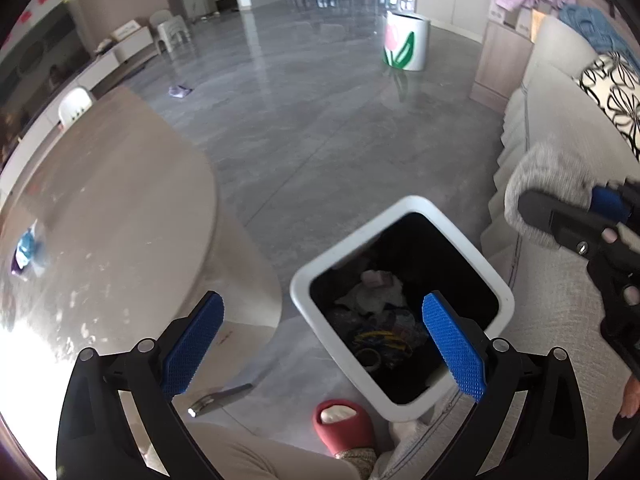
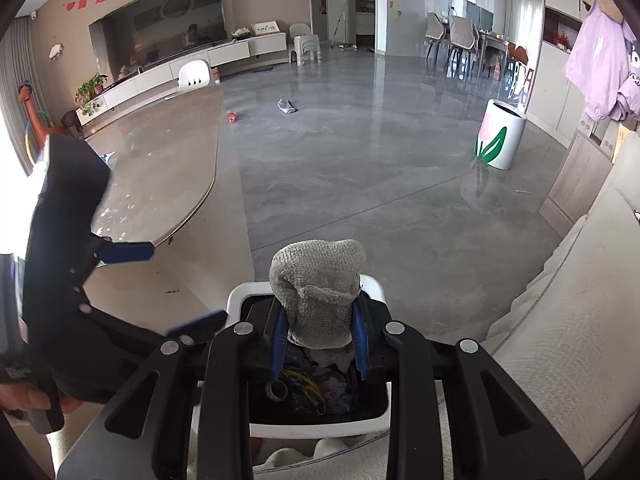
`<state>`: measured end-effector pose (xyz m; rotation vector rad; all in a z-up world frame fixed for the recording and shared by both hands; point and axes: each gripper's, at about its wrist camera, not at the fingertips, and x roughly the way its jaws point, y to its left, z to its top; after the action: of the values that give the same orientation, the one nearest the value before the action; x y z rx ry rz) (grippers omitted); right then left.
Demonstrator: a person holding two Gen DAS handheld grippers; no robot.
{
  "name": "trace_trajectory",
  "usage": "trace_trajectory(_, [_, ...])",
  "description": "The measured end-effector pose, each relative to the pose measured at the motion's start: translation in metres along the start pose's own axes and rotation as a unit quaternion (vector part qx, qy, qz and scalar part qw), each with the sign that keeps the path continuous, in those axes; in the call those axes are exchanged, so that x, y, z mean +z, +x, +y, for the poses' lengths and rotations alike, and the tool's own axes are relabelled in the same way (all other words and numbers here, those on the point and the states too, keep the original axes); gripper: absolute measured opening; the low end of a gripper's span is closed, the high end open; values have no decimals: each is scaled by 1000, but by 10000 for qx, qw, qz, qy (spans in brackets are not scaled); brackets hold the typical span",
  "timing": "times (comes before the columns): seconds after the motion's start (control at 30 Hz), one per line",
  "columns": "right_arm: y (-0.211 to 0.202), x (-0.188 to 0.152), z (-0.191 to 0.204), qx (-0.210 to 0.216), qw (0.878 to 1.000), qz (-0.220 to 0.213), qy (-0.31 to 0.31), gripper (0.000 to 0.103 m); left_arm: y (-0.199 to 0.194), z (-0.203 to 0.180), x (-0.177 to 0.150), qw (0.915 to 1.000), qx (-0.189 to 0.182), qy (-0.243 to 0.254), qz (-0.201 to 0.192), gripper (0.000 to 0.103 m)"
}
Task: Collect trash
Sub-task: 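Carry the pink box and grey sock to the white bin and release both, then move both tools back to the table toward the purple lid and zip bag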
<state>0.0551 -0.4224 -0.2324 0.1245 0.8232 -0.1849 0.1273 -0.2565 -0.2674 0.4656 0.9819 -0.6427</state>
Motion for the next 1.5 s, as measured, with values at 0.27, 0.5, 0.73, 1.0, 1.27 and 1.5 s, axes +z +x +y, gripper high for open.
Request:
trace_trajectory(0.27, [27, -3, 11, 129, 9986, 499, -118, 63, -17, 24, -1, 9987, 396, -187, -267, 98])
trace_trajectory(0.5, [40, -8, 15, -127, 9965, 716, -417, 99, -23, 47, -2, 9973, 422, -543, -256, 98])
trace_trajectory(0.73, [22, 19, 20, -105, 9989, 211, -415, 99, -36, 74, -3, 9943, 502, -852, -401, 98])
trace_trajectory(1.0, [22, 52, 53, 214, 9982, -65, -563, 99, -52, 106, -9, 9890, 661, -1192, -580, 98])
trace_trajectory(1.27, [22, 86, 112, 580, 9915, -380, -1097, 99, -73, 161, -23, 9792, 934, -1639, -746, 98])
trace_trajectory(1.5, [28, 110, 166, 801, 9843, -586, -1463, 99, -87, 217, -39, 9687, 1214, -1977, -884, 98])
